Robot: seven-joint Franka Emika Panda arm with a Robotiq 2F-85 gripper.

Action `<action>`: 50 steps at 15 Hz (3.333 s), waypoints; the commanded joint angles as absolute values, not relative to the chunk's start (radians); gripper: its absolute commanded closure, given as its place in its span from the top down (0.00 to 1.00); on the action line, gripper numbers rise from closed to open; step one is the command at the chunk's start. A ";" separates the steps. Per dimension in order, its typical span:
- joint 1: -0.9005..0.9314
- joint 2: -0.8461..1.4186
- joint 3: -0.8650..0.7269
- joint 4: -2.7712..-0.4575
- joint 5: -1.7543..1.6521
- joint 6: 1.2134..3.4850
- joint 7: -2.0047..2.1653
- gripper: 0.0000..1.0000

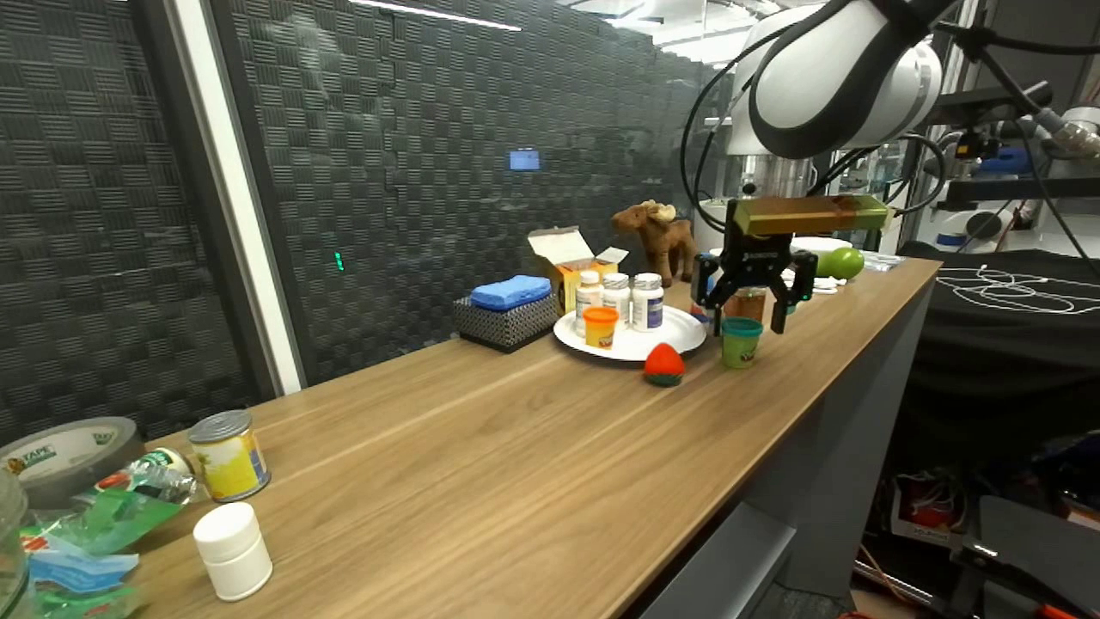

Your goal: Put all the objects surrounding the plate on to the plate.

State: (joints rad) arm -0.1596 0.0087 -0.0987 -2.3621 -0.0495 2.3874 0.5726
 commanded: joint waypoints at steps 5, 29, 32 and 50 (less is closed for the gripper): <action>-0.149 -0.013 -0.117 -2.352 0.024 2.392 0.571 0.28; -0.066 0.158 -0.089 -2.120 -0.136 2.508 0.605 0.28; -0.060 0.194 -0.114 -2.080 -0.169 2.489 0.599 0.28; -0.068 0.041 -0.168 -2.181 -0.160 2.543 0.599 1.00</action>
State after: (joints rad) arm -0.0774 0.1683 -0.1547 -2.0975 -0.1533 2.5015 0.5806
